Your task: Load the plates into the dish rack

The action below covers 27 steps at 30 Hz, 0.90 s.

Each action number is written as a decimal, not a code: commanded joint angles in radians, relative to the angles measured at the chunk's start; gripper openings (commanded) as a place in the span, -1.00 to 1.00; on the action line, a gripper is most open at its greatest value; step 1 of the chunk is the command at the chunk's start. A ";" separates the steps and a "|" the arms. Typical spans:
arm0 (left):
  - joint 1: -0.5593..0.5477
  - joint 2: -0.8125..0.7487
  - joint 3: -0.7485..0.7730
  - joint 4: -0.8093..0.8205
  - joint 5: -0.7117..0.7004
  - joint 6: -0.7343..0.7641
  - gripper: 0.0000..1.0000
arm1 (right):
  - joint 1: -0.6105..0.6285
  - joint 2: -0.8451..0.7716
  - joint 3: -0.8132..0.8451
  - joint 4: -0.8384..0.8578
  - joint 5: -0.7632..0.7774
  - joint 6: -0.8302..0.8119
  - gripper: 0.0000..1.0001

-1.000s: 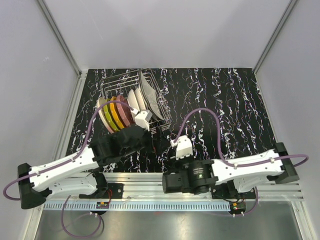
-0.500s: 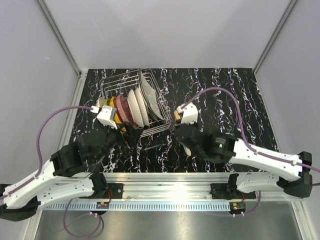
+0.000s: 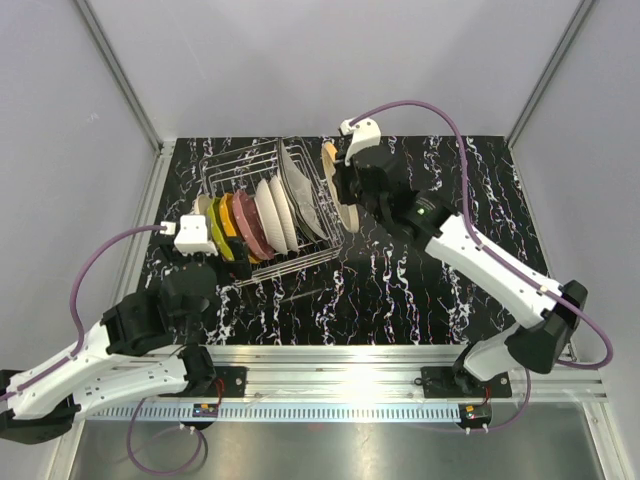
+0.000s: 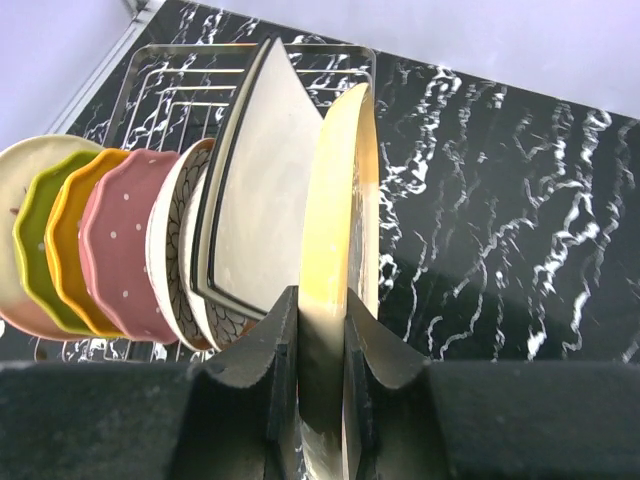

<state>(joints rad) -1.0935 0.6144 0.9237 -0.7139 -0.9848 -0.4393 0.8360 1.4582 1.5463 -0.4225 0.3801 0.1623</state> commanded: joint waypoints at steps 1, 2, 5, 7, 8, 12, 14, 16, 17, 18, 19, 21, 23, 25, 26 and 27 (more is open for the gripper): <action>0.000 -0.007 -0.028 0.048 -0.107 0.019 0.98 | -0.038 0.051 0.103 0.168 -0.127 -0.053 -1.00; -0.002 -0.004 -0.026 0.044 -0.110 0.017 0.98 | -0.041 0.066 0.115 0.183 -0.135 -0.056 -1.00; 0.000 0.016 -0.020 0.037 -0.124 0.024 0.98 | -0.058 0.129 0.141 0.192 -0.167 -0.055 -1.00; -0.002 0.024 -0.019 0.039 -0.133 0.028 0.98 | -0.061 0.171 0.153 0.205 -0.172 -0.061 -1.00; -0.002 0.024 -0.019 0.039 -0.135 0.030 0.98 | -0.064 0.183 0.159 0.209 -0.176 -0.066 -1.00; 0.003 0.018 -0.028 0.044 -0.132 0.036 0.98 | -0.086 0.249 0.178 0.234 -0.223 -0.061 -1.00; 0.004 0.011 -0.036 0.053 -0.121 0.036 0.98 | -0.101 0.287 0.195 0.243 -0.243 -0.056 -1.00; 0.010 0.013 -0.036 0.062 -0.106 0.043 0.98 | -0.106 0.319 0.202 0.249 -0.254 -0.053 -1.00; 0.017 0.016 -0.036 0.062 -0.103 0.045 0.98 | -0.109 0.329 0.209 0.251 -0.257 -0.056 -1.00; 0.018 0.021 -0.033 0.059 -0.100 0.045 0.98 | -0.109 0.335 0.209 0.257 -0.259 -0.060 -1.00; 0.021 0.022 -0.031 0.060 -0.097 0.045 0.98 | -0.109 0.349 0.206 0.272 -0.259 -0.061 -1.00; 0.029 0.024 -0.031 0.064 -0.081 0.045 0.98 | -0.110 0.370 0.201 0.280 -0.238 -0.070 -1.00; 0.037 0.024 -0.031 0.067 -0.068 0.047 0.98 | -0.109 0.386 0.202 0.287 -0.219 -0.085 -1.00; 0.041 0.024 -0.034 0.070 -0.057 0.050 0.98 | -0.109 0.404 0.205 0.291 -0.201 -0.086 -1.00; 0.046 0.025 -0.031 0.070 -0.055 0.050 0.98 | -0.109 0.409 0.207 0.291 -0.195 -0.089 -1.00; 0.047 0.024 -0.032 0.073 -0.049 0.053 0.98 | -0.107 0.421 0.210 0.288 -0.199 -0.087 -0.95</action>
<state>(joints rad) -1.0557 0.6369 0.8898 -0.6918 -1.0496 -0.3954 0.7322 1.8675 1.6833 -0.3119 0.1604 0.1276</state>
